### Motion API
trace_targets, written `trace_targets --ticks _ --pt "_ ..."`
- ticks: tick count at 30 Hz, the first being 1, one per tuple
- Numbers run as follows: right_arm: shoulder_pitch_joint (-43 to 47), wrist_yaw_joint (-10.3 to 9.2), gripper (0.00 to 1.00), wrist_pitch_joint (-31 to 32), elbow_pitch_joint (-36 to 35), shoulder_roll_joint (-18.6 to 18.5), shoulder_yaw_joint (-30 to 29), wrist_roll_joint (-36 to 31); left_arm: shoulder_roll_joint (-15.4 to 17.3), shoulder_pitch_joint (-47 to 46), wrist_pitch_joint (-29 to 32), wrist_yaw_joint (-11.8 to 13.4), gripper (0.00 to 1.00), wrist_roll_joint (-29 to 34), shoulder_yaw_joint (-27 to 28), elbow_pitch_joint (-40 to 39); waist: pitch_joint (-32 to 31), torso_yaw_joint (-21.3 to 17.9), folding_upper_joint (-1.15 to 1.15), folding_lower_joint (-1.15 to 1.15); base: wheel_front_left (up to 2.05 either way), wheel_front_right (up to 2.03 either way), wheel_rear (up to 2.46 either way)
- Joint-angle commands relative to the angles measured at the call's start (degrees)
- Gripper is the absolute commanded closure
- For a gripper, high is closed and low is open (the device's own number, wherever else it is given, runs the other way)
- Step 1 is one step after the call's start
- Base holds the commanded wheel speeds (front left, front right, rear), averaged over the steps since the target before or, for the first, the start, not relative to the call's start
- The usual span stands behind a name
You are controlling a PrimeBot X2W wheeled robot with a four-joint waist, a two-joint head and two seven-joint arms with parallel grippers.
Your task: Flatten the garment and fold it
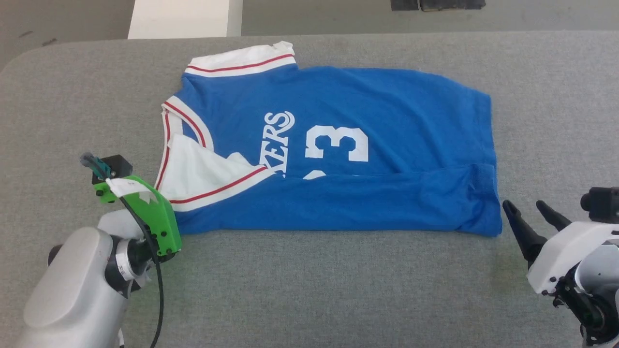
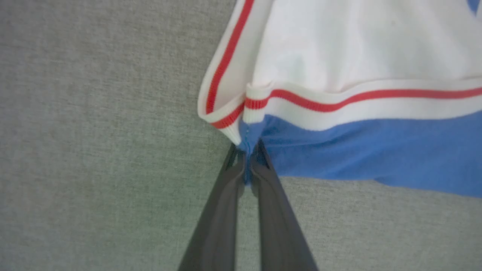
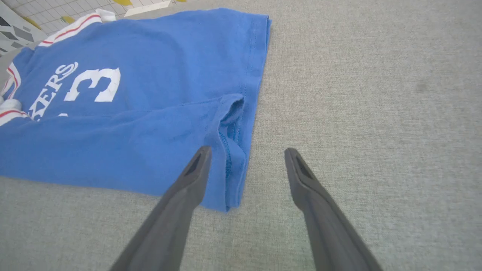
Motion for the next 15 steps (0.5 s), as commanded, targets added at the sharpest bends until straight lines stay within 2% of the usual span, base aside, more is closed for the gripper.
trace_targets --ticks 1,10,15 --pt "-0.2 -0.08 0.0 1.7 -0.5 -0.3 0.2 -0.8 -0.7 1.9 0.0 -0.3 1.0 -1.0 -0.6 0.0 -0.6 0.3 0.0 0.0 0.0 0.0 0.0" --pt "-6.3 -0.08 0.0 27.1 -5.1 1.1 2.1 -9.5 0.4 2.8 -0.4 0.7 1.0 -0.9 0.1 -5.5 -1.4 -0.7 0.0 0.0 0.0 0.0 0.0" --pt "-10.6 -0.08 0.0 36.1 -4.7 2.1 4.4 -13.6 0.6 2.5 -0.2 1.3 1.0 -0.6 0.0 -7.7 0.3 -0.4 0.0 0.0 0.0 0.0 0.0"
